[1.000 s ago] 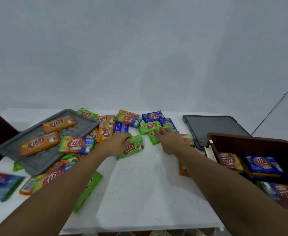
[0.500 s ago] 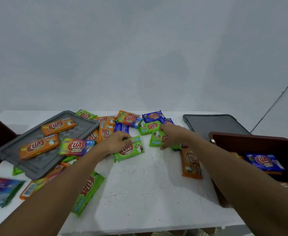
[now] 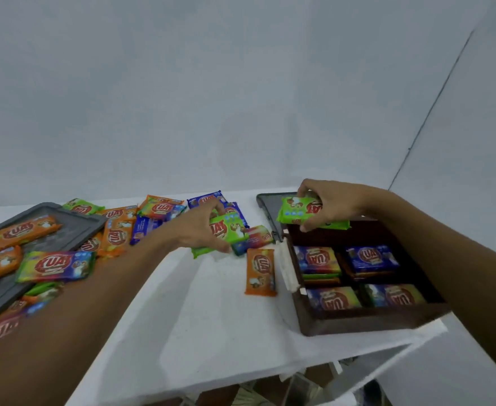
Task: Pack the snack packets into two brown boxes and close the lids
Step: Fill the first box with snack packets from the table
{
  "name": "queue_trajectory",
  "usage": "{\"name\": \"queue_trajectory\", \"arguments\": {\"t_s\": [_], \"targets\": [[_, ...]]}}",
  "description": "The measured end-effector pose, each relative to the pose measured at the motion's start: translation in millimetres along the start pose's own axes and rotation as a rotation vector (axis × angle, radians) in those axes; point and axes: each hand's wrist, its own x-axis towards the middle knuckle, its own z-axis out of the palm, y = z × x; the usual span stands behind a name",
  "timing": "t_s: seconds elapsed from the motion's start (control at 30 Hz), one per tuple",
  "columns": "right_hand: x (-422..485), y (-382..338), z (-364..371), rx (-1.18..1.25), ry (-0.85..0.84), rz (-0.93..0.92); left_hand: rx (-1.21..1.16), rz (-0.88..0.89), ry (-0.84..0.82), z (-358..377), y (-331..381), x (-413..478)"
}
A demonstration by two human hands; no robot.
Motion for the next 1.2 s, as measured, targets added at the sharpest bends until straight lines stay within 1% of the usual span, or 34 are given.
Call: {"name": "queue_trajectory", "arguments": {"t_s": [0.07, 0.2, 0.3, 0.37, 0.43, 0.47, 0.5, 0.57, 0.63, 0.7, 0.8, 0.87, 1.07, 1.2], "targets": [[-16.1, 25.7, -2.6, -0.005, 0.017, -0.011, 0.009, 0.074, 0.032, 11.5, 22.5, 6.3], [-40.4, 78.0, -2.7, 0.006, -0.027, -0.031, 0.038, 0.254, 0.097, 30.8, 70.4, 16.0], [-51.2, 111.1, 3.4, -0.025, -0.044, -0.029, 0.123, 0.387, 0.121, 47.4, 105.1, 25.1], [-53.5, 129.8, 10.0, -0.092, -0.033, -0.032, 0.196, 0.426, 0.111, 62.0, 127.4, 29.9], [-50.1, 140.4, 22.0, -0.181, 0.002, -0.039, 0.335, 0.454, 0.097, 75.7, 142.5, 31.9], [-47.0, 142.4, 28.5, -0.232, 0.024, -0.038, 0.436, 0.461, 0.086, 80.6, 146.2, 33.0], [-53.7, 164.2, 31.4, -0.291, 0.039, -0.039, 0.547, 0.440, 0.070, 102.7, 164.6, 40.3], [-53.0, 172.2, 44.4, -0.403, 0.083, -0.065, 0.773, 0.402, 0.038, 116.8, 165.3, 45.4], [-54.0, 173.4, 50.5, -0.411, 0.121, -0.093, 0.944, 0.377, -0.020, 129.8, 158.8, 51.0], [-53.2, 179.7, 50.0, -0.394, 0.114, -0.118, 1.036, 0.369, -0.073, 143.9, 156.2, 53.6], [-51.2, 183.3, 51.7, -0.391, 0.028, -0.130, 1.050, 0.352, -0.040, 152.1, 154.1, 54.7], [-50.3, 185.0, 53.4, -0.411, 0.018, -0.139, 1.035, 0.340, -0.025, 153.0, 153.6, 56.0], [-47.3, 187.4, 59.6, -0.433, 0.106, -0.180, 1.024, 0.327, 0.069, 158.1, 147.7, 55.0], [-49.6, 186.6, 64.4, -0.490, 0.133, -0.187, 1.053, 0.328, 0.079, 159.6, 147.2, 55.6]]}}
